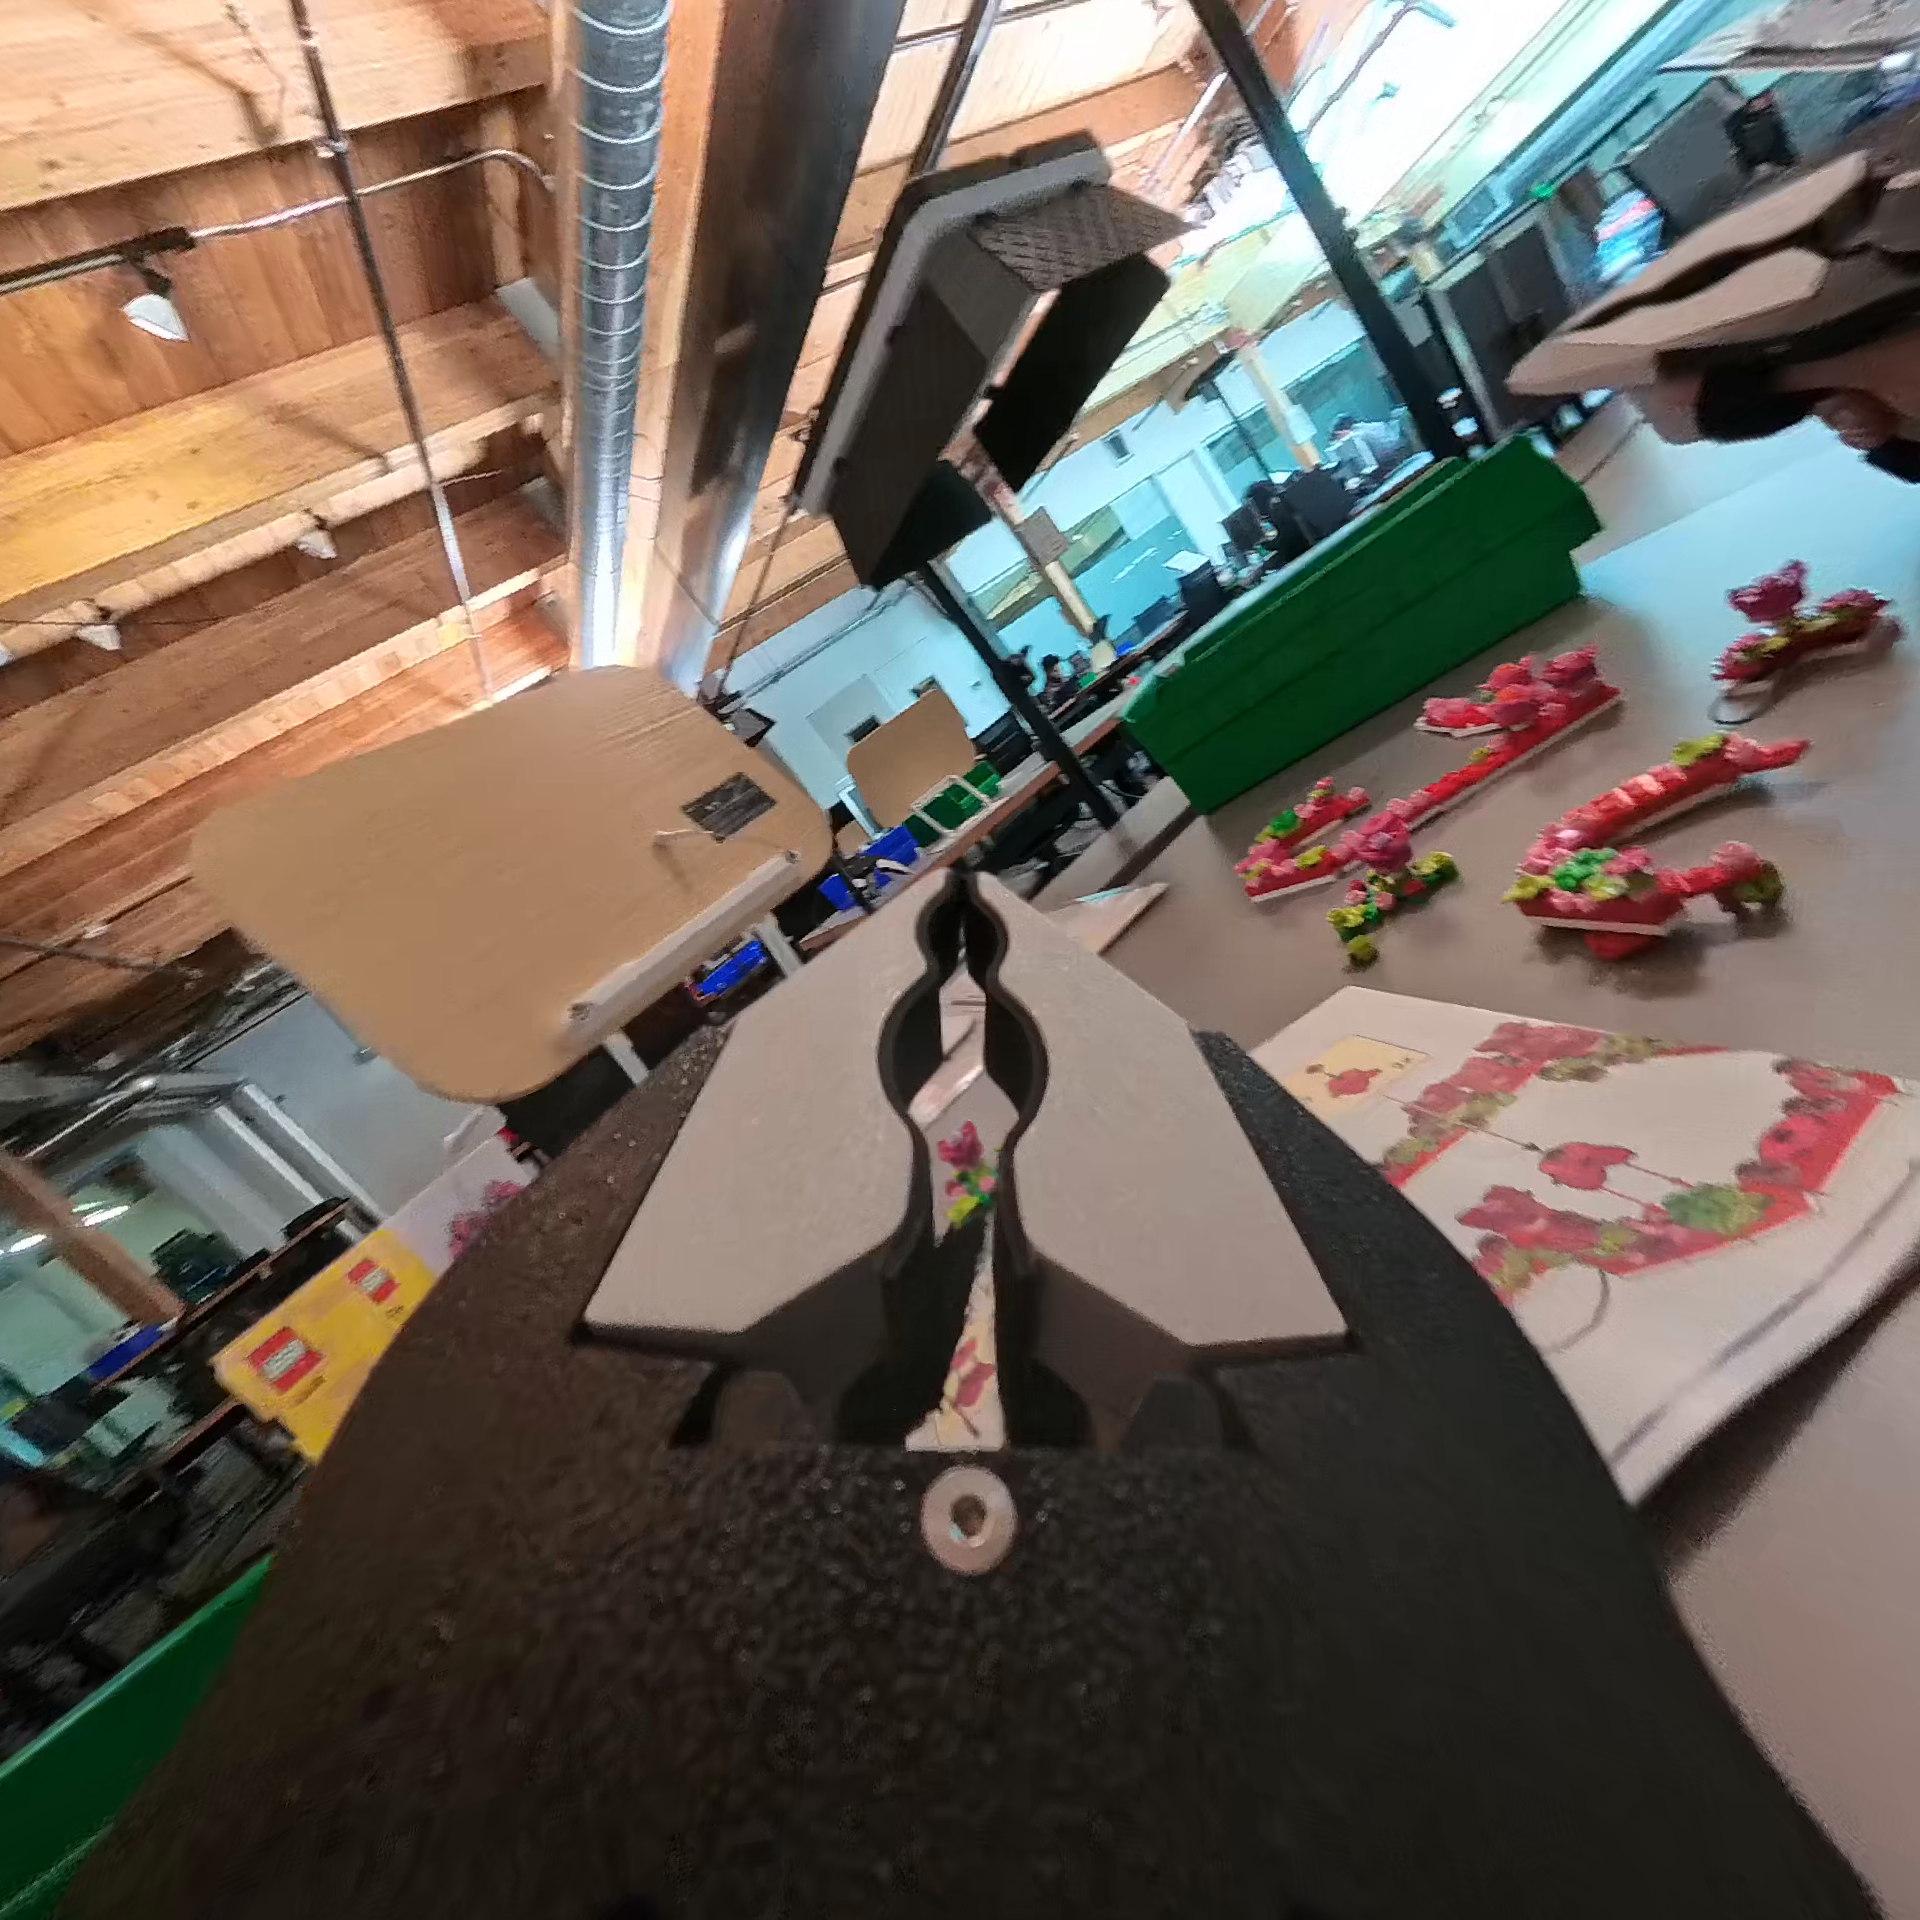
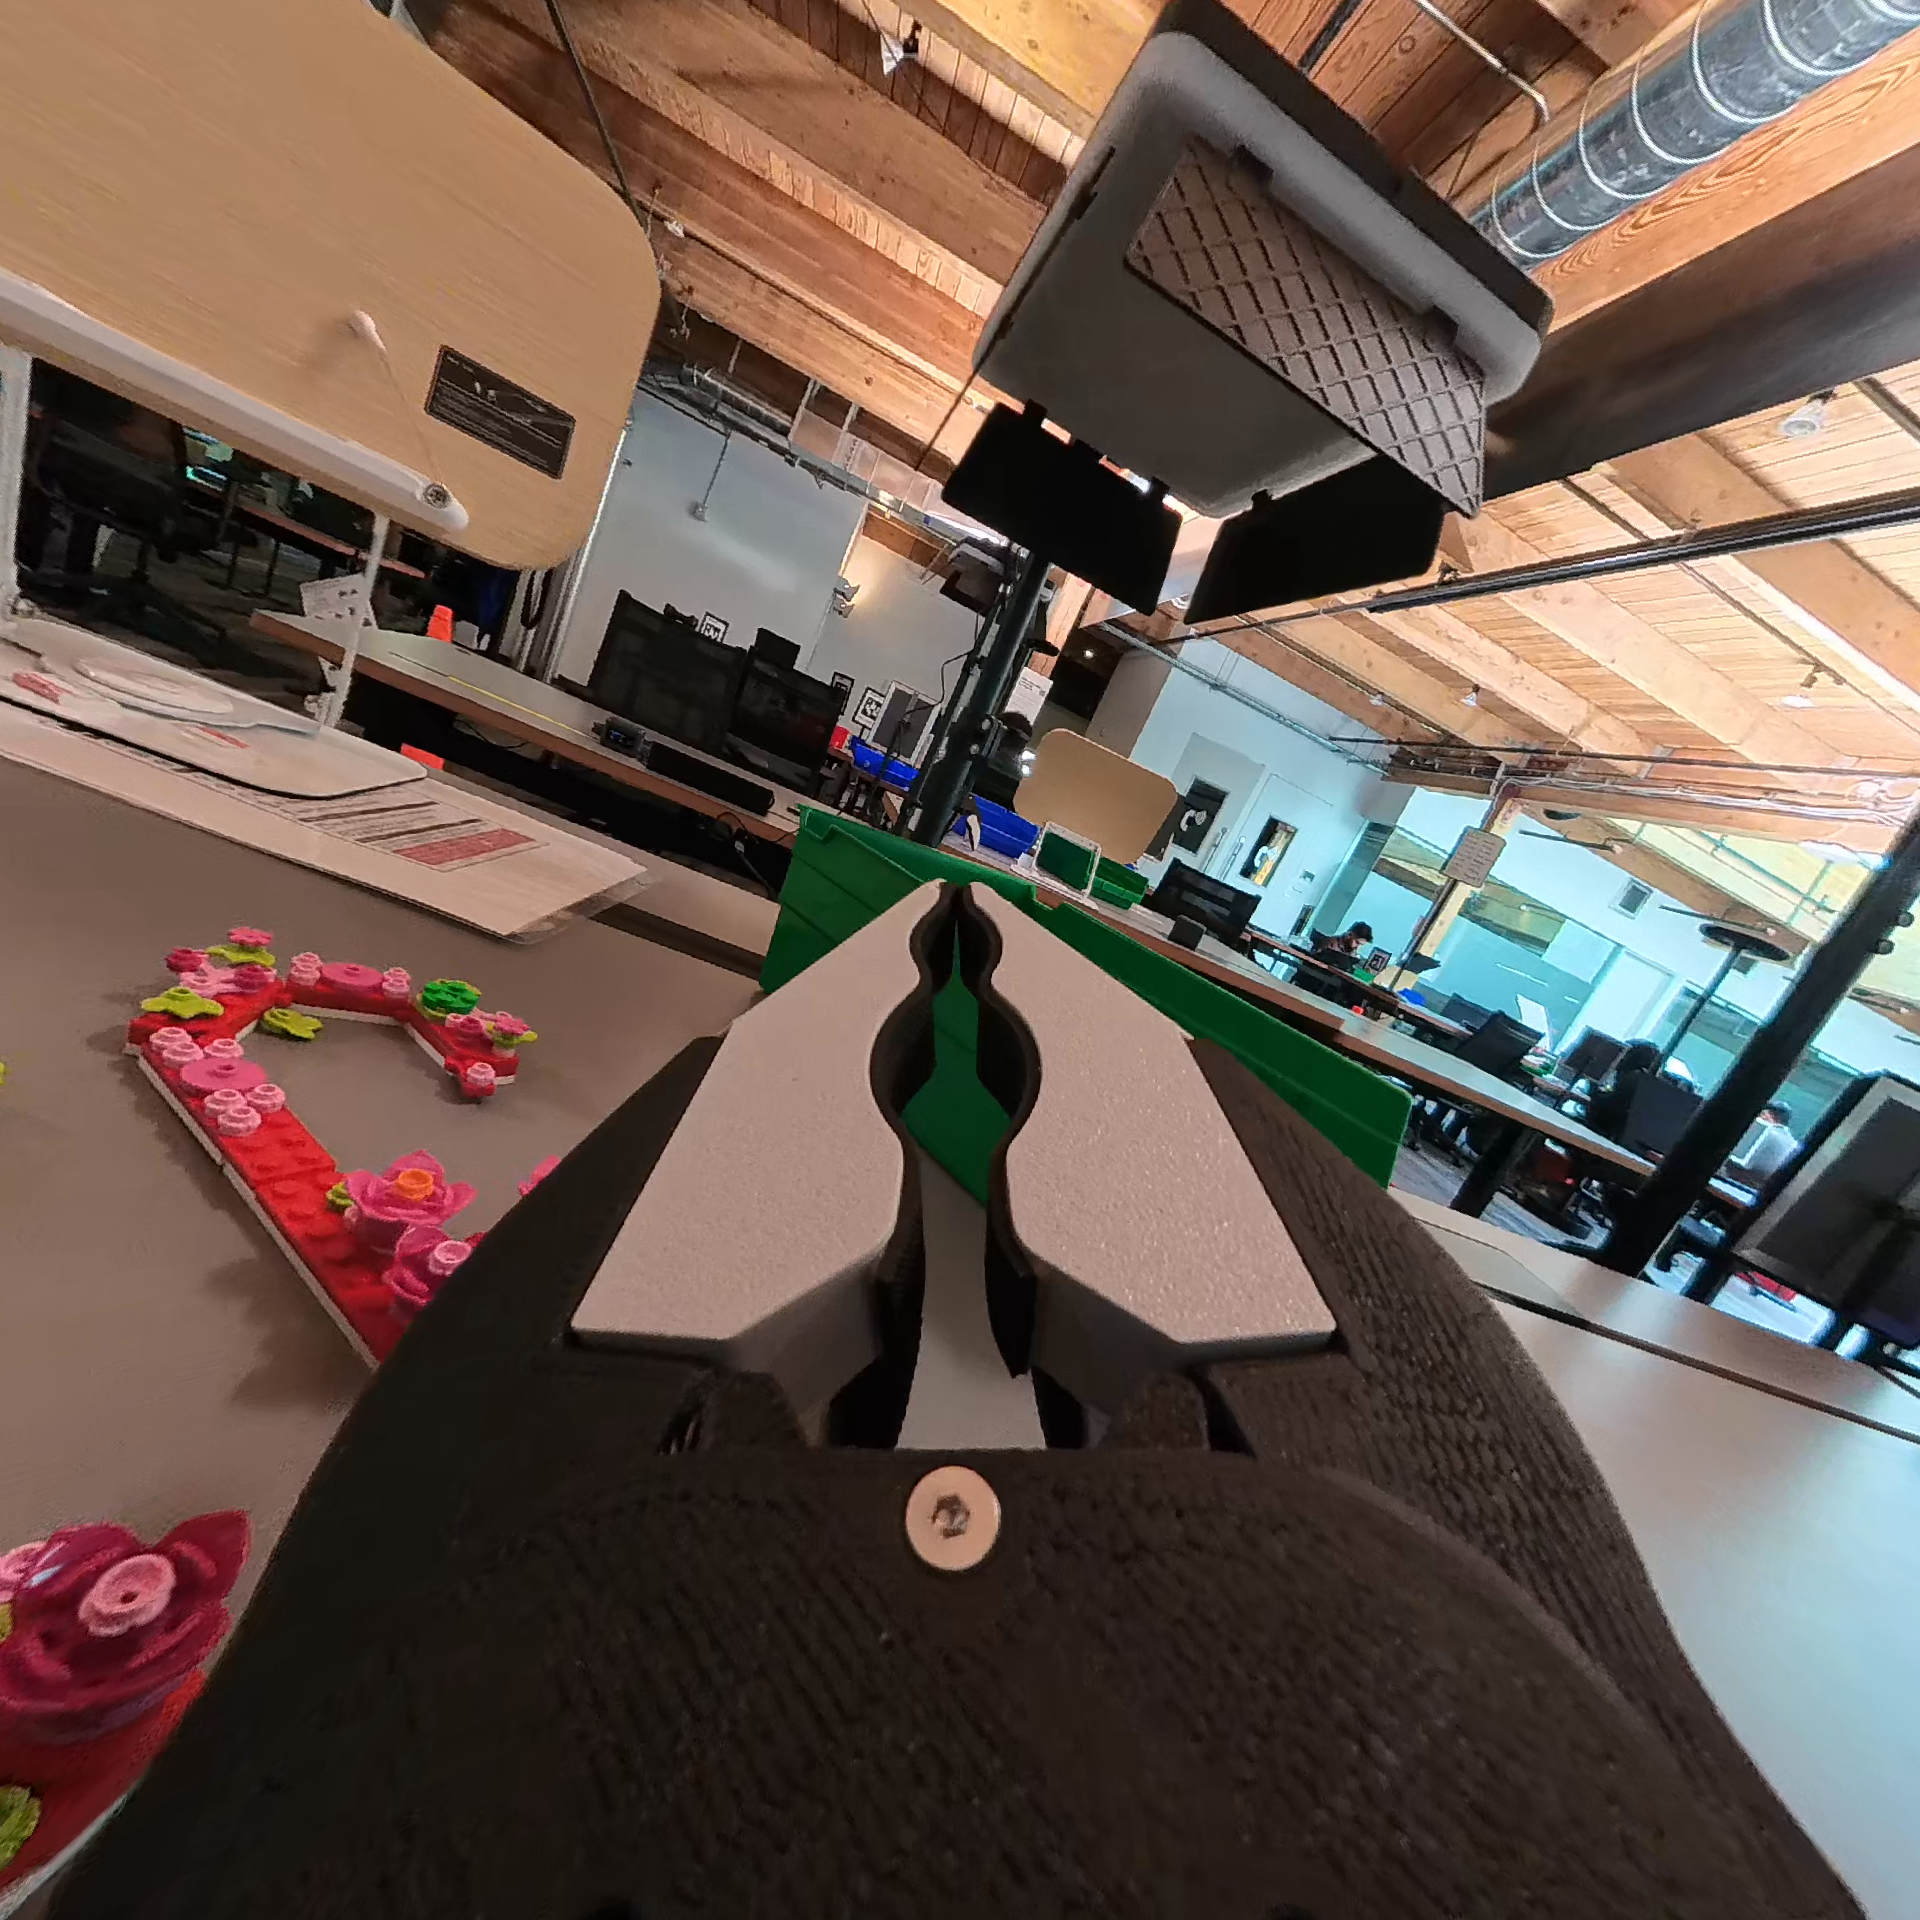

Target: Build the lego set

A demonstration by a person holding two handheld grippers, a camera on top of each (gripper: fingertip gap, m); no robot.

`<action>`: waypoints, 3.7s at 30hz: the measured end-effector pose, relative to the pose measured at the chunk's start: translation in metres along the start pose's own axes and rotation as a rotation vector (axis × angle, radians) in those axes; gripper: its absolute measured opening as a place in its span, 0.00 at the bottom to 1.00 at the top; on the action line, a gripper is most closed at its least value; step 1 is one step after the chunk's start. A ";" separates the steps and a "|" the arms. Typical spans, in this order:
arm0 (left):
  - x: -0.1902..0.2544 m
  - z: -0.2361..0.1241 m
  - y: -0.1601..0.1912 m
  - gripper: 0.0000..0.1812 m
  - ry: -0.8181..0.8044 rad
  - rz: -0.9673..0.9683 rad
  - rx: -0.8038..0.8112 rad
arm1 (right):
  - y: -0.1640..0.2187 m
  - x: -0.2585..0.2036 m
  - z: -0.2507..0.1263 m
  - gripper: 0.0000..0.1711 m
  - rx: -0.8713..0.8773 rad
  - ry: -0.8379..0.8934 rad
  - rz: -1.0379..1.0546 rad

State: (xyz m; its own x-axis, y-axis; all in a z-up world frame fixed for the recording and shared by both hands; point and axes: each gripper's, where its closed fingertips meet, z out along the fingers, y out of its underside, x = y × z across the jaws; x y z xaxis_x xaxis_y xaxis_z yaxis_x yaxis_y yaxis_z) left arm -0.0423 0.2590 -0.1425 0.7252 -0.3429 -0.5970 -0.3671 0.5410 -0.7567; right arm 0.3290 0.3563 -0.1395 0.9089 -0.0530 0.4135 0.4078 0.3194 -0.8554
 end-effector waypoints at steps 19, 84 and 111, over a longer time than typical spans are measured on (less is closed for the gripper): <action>-0.018 0.005 -0.025 0.10 -0.294 0.141 -0.016 | -0.035 -0.011 -0.006 0.12 0.151 -0.025 -0.060; 0.029 0.086 -0.011 0.25 0.047 -0.372 -0.092 | 0.026 -0.062 0.019 0.20 -0.203 -0.897 0.364; 0.034 0.088 -0.008 0.23 0.078 -0.450 -0.095 | 0.084 -0.122 -0.048 0.04 -0.621 -1.274 0.127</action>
State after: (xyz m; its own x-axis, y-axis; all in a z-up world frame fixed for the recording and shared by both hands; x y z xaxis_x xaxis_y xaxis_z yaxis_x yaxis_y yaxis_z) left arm 0.0370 0.3107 -0.1335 0.7799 -0.5863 -0.2191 -0.0805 0.2533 -0.9640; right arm 0.2567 0.3446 -0.2769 0.3794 0.9246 0.0334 0.6052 -0.2207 -0.7649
